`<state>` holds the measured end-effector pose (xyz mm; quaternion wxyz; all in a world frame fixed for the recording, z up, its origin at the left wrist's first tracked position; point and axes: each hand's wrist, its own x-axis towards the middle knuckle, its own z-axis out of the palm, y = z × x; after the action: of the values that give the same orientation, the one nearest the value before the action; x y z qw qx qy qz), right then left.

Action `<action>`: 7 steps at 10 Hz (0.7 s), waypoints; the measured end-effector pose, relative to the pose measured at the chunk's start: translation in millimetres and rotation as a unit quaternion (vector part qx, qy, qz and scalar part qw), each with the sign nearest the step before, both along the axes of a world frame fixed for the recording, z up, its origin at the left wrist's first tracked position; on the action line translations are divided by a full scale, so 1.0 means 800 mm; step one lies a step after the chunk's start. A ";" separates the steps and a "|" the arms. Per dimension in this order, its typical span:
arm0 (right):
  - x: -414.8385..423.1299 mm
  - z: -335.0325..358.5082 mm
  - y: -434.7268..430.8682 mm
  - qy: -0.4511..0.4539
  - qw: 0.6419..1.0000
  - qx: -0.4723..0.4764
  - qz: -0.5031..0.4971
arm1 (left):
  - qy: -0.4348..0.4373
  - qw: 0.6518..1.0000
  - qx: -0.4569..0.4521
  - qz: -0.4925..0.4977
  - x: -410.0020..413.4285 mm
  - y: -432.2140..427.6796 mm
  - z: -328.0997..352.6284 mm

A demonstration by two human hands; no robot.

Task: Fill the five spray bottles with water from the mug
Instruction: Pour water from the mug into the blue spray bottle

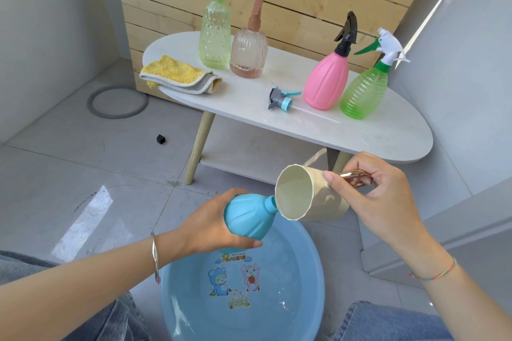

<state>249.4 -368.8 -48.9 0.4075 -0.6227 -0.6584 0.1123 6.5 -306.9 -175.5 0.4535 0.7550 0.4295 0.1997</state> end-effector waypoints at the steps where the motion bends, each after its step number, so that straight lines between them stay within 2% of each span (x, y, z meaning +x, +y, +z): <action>1: -0.002 0.001 -0.001 -0.011 1.000 0.007 0.007 | 0.001 1.000 0.000 0.000 0.000 -0.001 0.000; 7: -0.010 0.007 -0.003 -0.029 0.999 0.019 0.025 | 0.007 1.000 -0.021 0.007 0.001 -0.004 -0.005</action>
<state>241.6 -371.4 -43.6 0.3977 -0.6012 -0.6870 0.0918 7.1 -310.1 -179.3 0.4645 0.7436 0.4422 0.1891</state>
